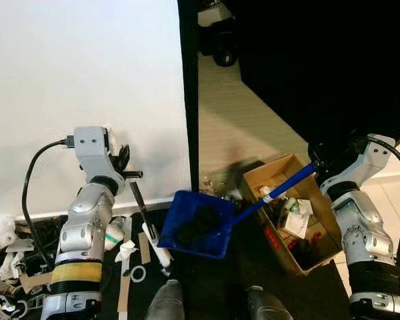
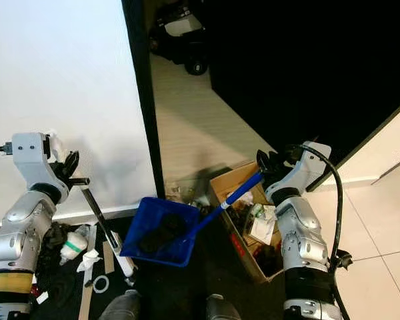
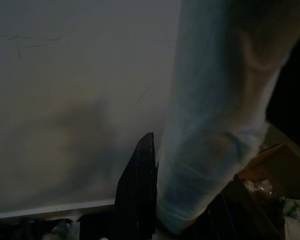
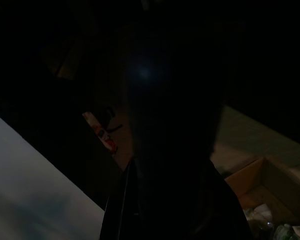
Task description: Sweep floor
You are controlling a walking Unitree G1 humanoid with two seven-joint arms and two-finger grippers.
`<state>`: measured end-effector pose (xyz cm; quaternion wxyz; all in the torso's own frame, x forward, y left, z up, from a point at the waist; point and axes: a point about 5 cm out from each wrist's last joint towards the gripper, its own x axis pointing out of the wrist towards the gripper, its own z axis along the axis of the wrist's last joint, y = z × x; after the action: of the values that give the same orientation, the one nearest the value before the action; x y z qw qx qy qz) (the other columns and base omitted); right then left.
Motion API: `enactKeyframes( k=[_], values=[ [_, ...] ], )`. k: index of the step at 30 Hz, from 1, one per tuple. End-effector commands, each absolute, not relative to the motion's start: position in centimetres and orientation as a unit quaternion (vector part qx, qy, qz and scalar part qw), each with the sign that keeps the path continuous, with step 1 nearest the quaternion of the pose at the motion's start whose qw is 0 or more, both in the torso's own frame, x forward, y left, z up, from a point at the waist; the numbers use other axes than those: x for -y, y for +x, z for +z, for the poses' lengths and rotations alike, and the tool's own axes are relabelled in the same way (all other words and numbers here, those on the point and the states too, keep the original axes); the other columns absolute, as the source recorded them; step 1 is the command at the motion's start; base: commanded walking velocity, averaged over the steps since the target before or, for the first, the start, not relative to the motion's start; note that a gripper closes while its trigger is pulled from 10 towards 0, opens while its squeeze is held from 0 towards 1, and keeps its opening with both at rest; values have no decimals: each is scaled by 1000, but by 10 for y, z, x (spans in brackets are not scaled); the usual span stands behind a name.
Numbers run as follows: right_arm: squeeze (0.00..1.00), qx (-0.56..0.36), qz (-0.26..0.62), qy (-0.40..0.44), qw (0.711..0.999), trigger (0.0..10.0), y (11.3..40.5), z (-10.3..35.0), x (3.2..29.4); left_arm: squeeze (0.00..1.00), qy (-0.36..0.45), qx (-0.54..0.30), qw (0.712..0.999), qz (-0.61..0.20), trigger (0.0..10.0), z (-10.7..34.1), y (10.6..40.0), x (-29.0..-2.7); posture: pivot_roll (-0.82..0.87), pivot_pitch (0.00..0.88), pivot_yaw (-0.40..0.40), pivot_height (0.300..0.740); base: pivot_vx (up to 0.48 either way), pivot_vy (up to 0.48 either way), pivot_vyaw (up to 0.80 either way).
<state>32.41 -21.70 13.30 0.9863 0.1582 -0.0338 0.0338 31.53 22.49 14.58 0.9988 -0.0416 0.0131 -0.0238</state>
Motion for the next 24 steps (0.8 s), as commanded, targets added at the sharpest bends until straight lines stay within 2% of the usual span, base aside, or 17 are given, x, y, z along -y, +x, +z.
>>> enactKeyframes(
  k=[1,7,15,24],
  values=[
    [0,55,44,169,983,10000,326,141,216,0,-46,-6,999,-23,10000,144,313,-225,154,175,-2,740,0,0,0],
    [0,56,47,168,983,10000,327,143,215,0,-48,-8,999,-20,10000,142,311,-225,153,178,-6,740,0,0,0],
    [0,100,56,149,982,10000,330,171,218,0,-51,-12,999,-15,10000,136,309,-227,141,181,-11,740,0,0,0],
    [0,180,6,143,973,10000,329,231,262,0,-56,-38,998,-2,10000,121,303,-235,132,181,-18,740,0,0,0]
  ],
)
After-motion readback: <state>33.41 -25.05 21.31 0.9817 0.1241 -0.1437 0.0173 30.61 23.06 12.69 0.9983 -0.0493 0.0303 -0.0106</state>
